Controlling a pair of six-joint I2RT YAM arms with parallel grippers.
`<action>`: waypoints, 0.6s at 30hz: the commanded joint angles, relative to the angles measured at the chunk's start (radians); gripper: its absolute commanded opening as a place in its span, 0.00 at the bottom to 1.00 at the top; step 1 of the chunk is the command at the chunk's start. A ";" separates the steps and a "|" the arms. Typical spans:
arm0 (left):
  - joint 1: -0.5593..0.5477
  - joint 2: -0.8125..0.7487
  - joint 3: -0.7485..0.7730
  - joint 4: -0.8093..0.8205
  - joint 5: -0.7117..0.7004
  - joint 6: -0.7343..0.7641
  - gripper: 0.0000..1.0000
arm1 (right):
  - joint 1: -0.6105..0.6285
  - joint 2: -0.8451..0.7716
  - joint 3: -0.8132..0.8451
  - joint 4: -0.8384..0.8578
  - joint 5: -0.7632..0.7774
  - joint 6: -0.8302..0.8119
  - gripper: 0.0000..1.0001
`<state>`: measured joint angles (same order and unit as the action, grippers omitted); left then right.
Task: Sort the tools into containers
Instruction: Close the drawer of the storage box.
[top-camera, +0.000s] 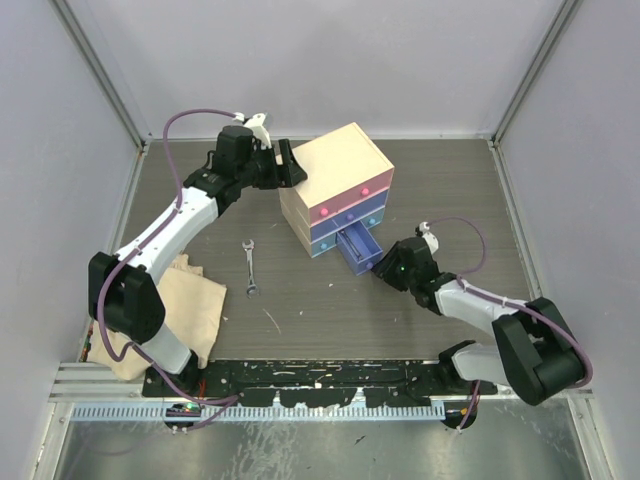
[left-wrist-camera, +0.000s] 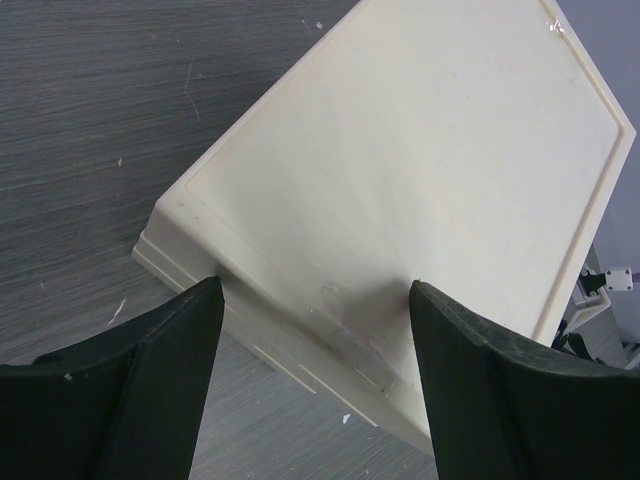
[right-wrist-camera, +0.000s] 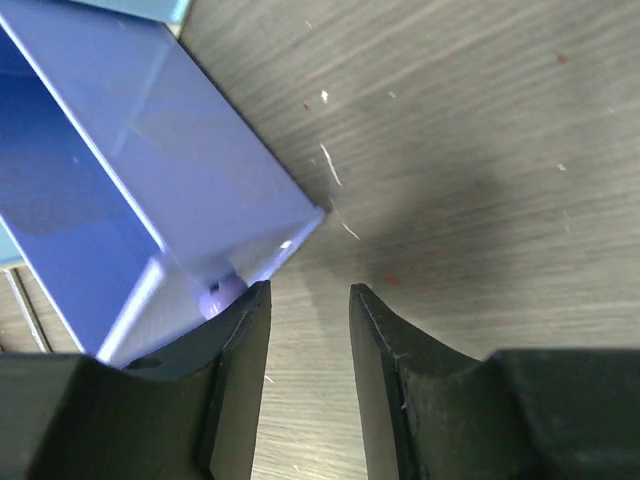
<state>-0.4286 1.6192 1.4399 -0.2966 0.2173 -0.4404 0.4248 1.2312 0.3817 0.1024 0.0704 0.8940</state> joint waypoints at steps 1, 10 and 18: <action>-0.003 0.029 0.014 -0.047 0.024 0.011 0.74 | 0.005 0.033 0.093 0.099 0.004 0.000 0.43; -0.011 0.036 0.015 -0.047 0.028 0.011 0.73 | 0.005 0.117 0.179 0.135 -0.014 -0.021 0.43; -0.022 0.040 0.015 -0.049 0.028 0.014 0.73 | 0.002 0.213 0.223 0.205 -0.028 0.001 0.43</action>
<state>-0.4301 1.6218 1.4414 -0.2974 0.2169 -0.4492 0.4244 1.4143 0.5510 0.2096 0.0486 0.8871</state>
